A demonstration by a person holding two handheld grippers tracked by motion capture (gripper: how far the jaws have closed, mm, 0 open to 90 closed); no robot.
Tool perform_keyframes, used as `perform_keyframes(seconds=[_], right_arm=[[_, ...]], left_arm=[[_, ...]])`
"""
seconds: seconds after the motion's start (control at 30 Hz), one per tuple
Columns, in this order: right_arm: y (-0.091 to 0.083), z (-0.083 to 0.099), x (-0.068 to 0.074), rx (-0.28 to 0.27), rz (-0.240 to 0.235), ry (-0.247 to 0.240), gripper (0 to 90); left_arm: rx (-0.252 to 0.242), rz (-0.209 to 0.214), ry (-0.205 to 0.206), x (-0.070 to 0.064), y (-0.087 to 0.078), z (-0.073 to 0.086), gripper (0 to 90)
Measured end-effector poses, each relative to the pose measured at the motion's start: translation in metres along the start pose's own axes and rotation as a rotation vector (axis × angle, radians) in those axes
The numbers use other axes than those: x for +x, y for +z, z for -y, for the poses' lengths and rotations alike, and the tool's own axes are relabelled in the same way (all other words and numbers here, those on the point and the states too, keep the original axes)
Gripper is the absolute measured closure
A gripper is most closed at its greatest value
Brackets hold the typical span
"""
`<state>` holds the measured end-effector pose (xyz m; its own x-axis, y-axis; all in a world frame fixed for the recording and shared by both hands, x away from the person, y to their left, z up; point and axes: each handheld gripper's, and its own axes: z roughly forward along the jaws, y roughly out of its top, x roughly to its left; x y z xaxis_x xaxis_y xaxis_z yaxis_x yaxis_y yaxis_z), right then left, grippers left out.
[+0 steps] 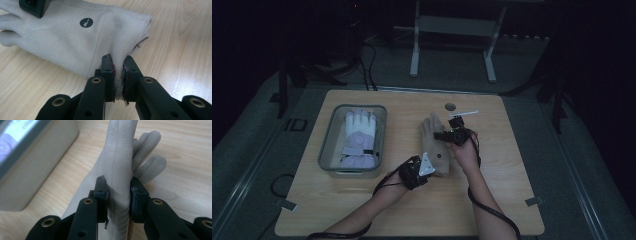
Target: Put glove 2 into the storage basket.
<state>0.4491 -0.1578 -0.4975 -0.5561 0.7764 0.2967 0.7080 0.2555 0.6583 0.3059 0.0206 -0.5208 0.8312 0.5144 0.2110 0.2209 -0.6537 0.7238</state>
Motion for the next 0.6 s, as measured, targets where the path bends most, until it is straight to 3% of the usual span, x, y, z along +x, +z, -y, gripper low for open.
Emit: perform_keyframes(seconds=[0.6], right_arm=[[-0.02,-0.033,0.035,-0.068,-0.053,-0.046,72.0]], left_arm=[[-0.029,-0.035,0.001,0.018,-0.047,-0.007,82.1]])
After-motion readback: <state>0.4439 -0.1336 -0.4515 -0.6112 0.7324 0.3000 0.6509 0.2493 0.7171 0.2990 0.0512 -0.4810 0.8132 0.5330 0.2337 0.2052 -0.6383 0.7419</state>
